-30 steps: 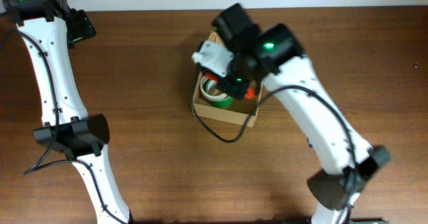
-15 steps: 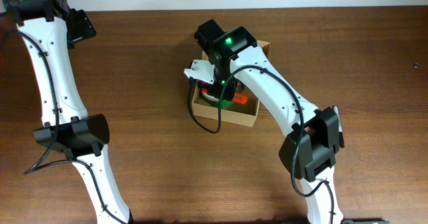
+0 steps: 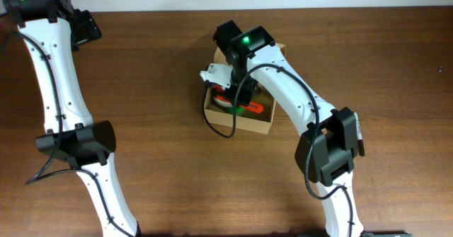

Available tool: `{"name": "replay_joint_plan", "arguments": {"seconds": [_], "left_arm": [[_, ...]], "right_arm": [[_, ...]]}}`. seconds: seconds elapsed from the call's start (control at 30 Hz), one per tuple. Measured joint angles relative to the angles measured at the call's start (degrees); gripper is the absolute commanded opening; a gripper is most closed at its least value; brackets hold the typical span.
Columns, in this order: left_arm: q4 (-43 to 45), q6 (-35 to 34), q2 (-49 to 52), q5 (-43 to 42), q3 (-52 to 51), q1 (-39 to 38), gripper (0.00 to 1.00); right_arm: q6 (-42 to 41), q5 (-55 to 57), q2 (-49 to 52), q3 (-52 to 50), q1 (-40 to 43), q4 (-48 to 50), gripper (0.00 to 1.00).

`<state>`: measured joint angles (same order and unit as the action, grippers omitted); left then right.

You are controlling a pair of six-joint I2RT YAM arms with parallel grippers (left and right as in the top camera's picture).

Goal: Pack container
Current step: 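Carry the orange box cutter with the right gripper and lower it into the box, then release the cutter and grasp the blue pen with the right gripper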

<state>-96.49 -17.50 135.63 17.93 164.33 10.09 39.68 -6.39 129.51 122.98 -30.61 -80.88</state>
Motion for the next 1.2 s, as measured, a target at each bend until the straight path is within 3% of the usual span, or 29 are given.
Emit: {"name": "replay_joint_plan", "arguments": {"seconds": [0.37, 0.43, 0.63, 0.73, 1.2], "left_arm": [[0.0, 0.0, 0.0, 0.0, 0.0, 0.0, 1.0], [0.0, 0.0, 0.0, 0.0, 0.0, 0.0, 1.0], [0.0, 0.0, 0.0, 0.0, 0.0, 0.0, 1.0], [0.0, 0.0, 0.0, 0.0, 0.0, 0.0, 1.0], [0.0, 0.0, 0.0, 0.0, 0.0, 0.0, 1.0]], "right_arm": [[0.0, -1.0, 0.0, -7.2, -0.5, 2.0, 0.04], [0.0, -1.1, 0.0, -7.3, -0.8, 2.3, 0.18], [-0.9, -1.0, 0.1, -8.1, -1.1, 2.9, 0.44], [-0.9, -0.6, 0.1, -8.1, -1.1, 3.1, 0.5], [-3.0, 2.5, -0.3, -8.1, -1.1, 4.3, 0.55]]}}
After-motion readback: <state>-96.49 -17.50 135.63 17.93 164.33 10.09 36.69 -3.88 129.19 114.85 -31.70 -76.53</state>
